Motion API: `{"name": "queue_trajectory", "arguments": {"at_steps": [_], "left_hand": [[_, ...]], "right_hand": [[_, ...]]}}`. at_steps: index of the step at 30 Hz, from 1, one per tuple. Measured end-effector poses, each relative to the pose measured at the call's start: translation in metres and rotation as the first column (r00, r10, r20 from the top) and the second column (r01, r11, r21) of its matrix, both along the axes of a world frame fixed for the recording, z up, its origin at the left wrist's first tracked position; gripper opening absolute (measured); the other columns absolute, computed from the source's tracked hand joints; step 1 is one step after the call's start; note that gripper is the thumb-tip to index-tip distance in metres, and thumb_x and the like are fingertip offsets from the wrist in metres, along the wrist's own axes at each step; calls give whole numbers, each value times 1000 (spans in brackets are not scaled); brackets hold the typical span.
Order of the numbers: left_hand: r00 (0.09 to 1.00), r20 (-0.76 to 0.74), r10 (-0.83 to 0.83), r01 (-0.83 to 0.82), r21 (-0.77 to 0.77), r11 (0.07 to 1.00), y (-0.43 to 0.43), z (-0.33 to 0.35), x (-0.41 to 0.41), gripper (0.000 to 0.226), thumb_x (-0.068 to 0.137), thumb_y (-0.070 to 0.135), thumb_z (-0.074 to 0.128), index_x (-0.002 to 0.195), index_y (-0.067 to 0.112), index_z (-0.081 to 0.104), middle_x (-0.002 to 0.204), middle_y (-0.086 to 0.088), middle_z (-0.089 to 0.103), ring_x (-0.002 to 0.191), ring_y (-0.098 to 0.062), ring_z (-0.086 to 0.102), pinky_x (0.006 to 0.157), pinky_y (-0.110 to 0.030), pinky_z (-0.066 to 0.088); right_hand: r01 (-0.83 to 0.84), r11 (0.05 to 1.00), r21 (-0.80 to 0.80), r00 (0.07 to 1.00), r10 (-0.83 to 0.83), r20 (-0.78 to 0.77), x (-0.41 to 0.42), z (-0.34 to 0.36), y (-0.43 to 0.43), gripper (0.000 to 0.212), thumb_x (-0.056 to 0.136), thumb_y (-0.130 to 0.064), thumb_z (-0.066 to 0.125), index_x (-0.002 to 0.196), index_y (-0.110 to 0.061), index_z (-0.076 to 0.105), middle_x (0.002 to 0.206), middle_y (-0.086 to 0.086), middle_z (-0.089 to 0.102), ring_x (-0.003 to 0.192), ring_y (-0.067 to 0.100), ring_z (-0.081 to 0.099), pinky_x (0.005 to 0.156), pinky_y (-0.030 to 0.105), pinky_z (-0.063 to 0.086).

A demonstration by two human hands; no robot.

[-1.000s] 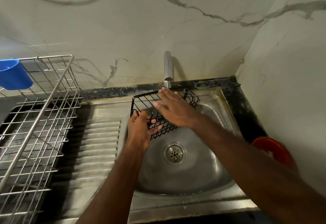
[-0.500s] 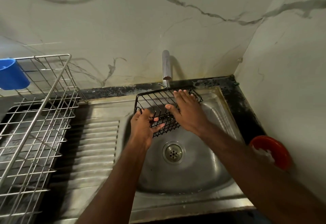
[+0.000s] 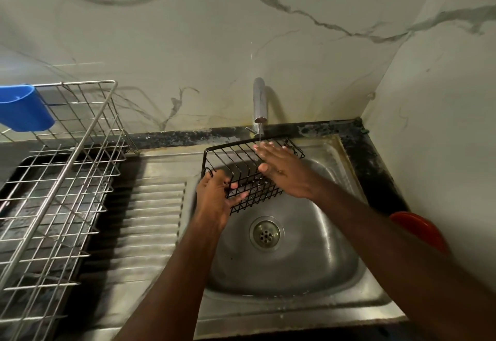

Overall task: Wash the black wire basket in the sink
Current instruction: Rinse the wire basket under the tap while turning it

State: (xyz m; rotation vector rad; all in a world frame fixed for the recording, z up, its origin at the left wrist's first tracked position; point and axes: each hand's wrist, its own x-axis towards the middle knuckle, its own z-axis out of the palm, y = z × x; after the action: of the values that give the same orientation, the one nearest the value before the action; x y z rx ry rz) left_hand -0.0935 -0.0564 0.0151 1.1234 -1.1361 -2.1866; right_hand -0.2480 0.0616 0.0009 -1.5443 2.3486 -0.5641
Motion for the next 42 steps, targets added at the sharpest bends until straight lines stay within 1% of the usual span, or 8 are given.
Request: {"name": "queue_trajectory", "arguments": {"at_steps": [10, 12, 15, 19, 26, 33, 36, 42], "left_hand": [[995, -80, 52, -48, 52, 998, 2, -15, 22, 16, 91, -2, 40, 92, 8, 53, 93, -10, 51, 62, -10, 50, 89, -63, 54], [994, -100, 46, -37, 82, 996, 1, -24, 29, 22, 87, -1, 38, 99, 9, 53, 92, -9, 52, 60, -9, 50, 90, -63, 54], [988, -137, 71, -51, 144, 988, -1, -30, 35, 20, 85, -1, 35, 74, 13, 45, 73, -2, 45, 58, -10, 45, 87, -61, 55], [976, -166, 139, -94, 253, 963, -6, -42, 42, 24, 83, 1, 34, 67, 17, 40, 69, -1, 34, 57, -11, 40, 79, -58, 57], [958, -203, 201, -118, 357, 927, -4, -58, 58, 14, 69, 12, 47, 80, 15, 56, 50, 5, 38, 46, -10, 42, 79, -56, 57], [962, -86, 258, -184, 494, 850, -5, -85, 61, 30, 88, 19, 35, 94, 12, 64, 61, -7, 53, 68, -22, 52, 79, -51, 54], [964, -21, 267, -219, 511, 831, -7, -95, 60, 37, 97, 25, 28, 89, 12, 62, 90, -17, 65, 88, -32, 58, 79, -50, 50], [978, 44, 202, -189, 580, 792, -9, -105, 58, 50, 104, 54, 31, 94, 13, 58, 103, -20, 66, 96, -36, 61, 63, -44, 59]], "right_hand": [[249, 944, 217, 934, -294, 205, -57, 15, -20, 71, 93, -69, 20, 153, -32, 18, 163, 3, 5, 149, 30, 5, 117, 59, 6], [278, 948, 157, 853, -319, 414, -65, 17, -16, 61, 98, -61, 29, 151, -30, 28, 162, 4, 17, 147, 29, 19, 117, 55, 16], [374, 925, 68, 629, -307, 714, -69, 22, -14, 47, 103, -44, 35, 147, -28, 39, 150, 0, 37, 135, 26, 38, 109, 47, 28], [499, 864, 64, 428, -310, 849, -77, 13, -18, 48, 90, -42, 53, 134, -24, 54, 145, 6, 49, 132, 30, 44, 109, 52, 31], [490, 871, -39, 408, -189, 893, -73, 18, -33, 22, 100, -25, 49, 95, -11, 66, 81, 2, 62, 77, 14, 55, 70, 28, 43], [337, 942, 13, 475, -181, 861, -65, 28, -42, 37, 92, -39, 61, 104, -4, 66, 74, -2, 61, 71, 14, 52, 67, 28, 44], [264, 964, 32, 515, -169, 840, -57, 33, -47, 45, 95, -33, 60, 113, 8, 58, 64, -4, 59, 60, 10, 45, 59, 26, 37], [215, 975, 60, 562, -174, 809, -42, 48, -52, 31, 94, -35, 61, 101, -5, 64, 62, -5, 58, 53, 7, 42, 52, 23, 33]]}}
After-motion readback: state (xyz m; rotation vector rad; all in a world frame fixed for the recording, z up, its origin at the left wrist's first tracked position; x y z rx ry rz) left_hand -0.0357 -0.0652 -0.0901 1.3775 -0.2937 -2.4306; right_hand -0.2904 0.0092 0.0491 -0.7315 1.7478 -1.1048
